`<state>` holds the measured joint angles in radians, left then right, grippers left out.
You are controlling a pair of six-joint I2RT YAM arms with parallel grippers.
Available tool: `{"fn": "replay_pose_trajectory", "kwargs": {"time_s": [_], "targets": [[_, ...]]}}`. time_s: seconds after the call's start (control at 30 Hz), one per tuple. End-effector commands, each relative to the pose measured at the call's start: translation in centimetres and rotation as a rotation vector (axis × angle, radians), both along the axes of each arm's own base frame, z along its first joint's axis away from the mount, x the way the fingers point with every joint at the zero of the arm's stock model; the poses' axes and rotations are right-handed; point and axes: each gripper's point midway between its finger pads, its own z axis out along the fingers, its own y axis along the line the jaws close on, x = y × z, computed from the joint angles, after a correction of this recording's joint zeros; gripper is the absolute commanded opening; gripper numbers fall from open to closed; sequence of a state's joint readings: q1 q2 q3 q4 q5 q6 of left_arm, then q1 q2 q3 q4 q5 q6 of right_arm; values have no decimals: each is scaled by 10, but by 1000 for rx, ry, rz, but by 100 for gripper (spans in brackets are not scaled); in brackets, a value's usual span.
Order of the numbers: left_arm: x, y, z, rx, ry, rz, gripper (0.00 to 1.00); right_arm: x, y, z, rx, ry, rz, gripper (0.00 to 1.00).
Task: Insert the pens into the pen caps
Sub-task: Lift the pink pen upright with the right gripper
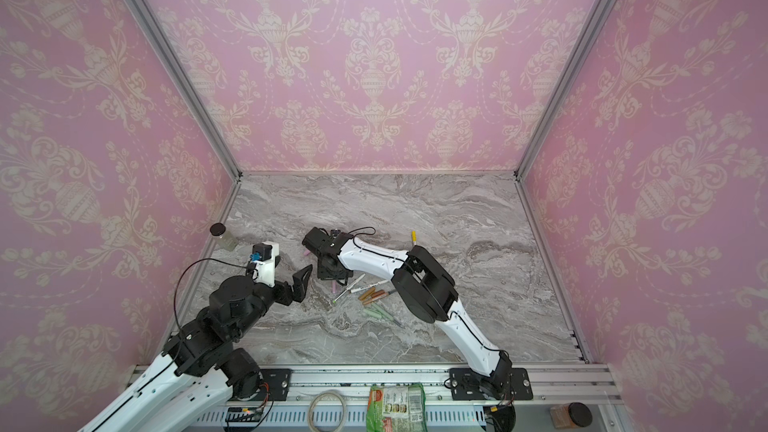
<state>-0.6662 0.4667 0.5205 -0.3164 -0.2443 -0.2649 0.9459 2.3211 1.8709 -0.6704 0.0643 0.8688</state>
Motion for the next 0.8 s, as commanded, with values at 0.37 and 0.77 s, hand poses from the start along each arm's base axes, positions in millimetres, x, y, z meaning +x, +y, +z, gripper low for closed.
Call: {"fn": "replay_pose_trajectory", "kwargs": {"time_s": [0.37, 0.77], "targets": [[-1, -18, -4, -66, 50, -64, 99, 22, -16, 16, 95, 2, -55, 2], [5, -74, -6, -176, 264, -296, 99, 50, -55, 174, 437, -244, -83, 4]]}}
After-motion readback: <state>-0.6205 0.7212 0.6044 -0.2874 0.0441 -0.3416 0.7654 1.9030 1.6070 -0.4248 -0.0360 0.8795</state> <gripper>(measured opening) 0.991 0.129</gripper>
